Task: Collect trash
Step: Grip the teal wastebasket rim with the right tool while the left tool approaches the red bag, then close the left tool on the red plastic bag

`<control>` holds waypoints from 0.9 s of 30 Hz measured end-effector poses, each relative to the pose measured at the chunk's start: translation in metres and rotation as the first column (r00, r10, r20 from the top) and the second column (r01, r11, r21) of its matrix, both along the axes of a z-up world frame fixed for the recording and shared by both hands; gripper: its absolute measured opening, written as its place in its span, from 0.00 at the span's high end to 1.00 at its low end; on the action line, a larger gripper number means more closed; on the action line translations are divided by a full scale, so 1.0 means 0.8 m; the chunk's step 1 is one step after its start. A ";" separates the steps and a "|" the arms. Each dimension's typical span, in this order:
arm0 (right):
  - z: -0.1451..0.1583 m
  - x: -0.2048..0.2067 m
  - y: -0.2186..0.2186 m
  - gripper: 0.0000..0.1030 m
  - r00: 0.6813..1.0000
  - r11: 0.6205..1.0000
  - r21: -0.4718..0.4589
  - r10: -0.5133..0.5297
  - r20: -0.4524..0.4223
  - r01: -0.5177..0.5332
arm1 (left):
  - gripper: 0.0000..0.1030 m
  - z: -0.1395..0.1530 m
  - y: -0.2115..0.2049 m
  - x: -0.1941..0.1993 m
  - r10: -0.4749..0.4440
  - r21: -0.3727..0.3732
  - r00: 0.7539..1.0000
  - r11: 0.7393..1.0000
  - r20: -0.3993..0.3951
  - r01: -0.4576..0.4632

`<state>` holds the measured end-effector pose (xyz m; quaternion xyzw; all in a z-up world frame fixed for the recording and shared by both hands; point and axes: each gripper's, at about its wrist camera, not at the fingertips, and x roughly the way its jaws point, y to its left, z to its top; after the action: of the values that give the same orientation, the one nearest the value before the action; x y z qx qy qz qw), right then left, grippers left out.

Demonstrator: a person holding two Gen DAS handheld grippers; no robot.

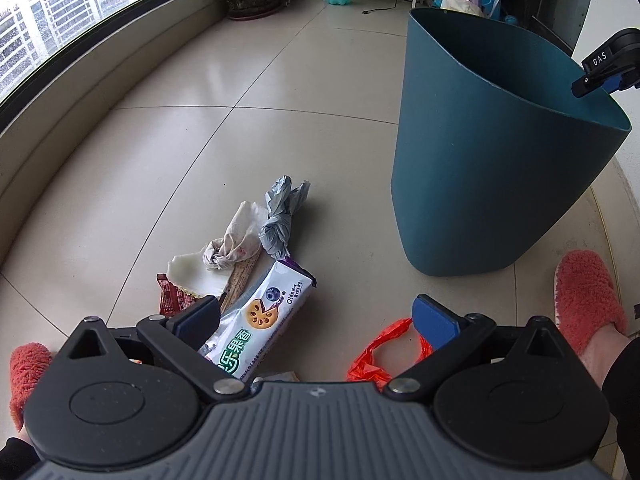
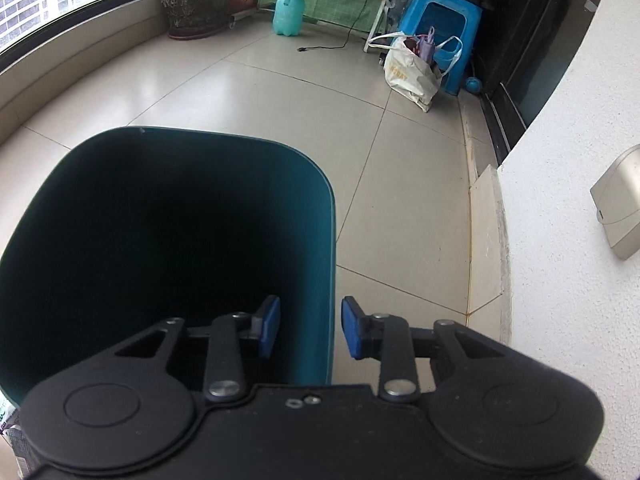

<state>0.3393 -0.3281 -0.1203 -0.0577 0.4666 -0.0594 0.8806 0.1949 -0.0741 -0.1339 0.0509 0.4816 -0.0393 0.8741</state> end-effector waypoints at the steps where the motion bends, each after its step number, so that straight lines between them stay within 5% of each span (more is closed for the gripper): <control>1: -0.003 0.002 -0.006 0.73 1.000 1.000 0.020 -0.021 -0.008 0.021 | 0.00 -0.003 -0.001 0.000 -0.002 0.001 1.000 1.000 -0.004 0.002; 10: -0.017 0.003 -0.021 0.94 0.997 0.995 0.088 -0.049 -0.052 0.053 | 0.01 -0.018 0.004 0.001 -0.024 -0.020 0.999 1.000 -0.022 0.024; 17: -0.015 0.004 -0.026 0.96 0.996 0.991 0.111 -0.071 -0.047 0.075 | 0.01 -0.044 0.013 0.000 -0.090 -0.041 0.994 0.995 -0.057 0.087; 21: -0.016 0.005 -0.026 0.95 0.998 0.995 0.087 -0.050 -0.037 0.053 | 0.13 -0.088 0.000 -0.005 -0.157 -0.036 0.974 0.988 -0.162 0.153; 27: -0.016 0.002 -0.027 0.95 0.998 0.994 0.092 -0.050 -0.028 0.053 | 0.14 -0.142 -0.033 -0.022 -0.278 -0.043 0.931 0.960 -0.237 0.276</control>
<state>0.3411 -0.3494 -0.1327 -0.0057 0.4814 -0.0598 0.8745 0.1769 -0.1006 -0.2473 0.1092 0.5719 -0.1701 0.7950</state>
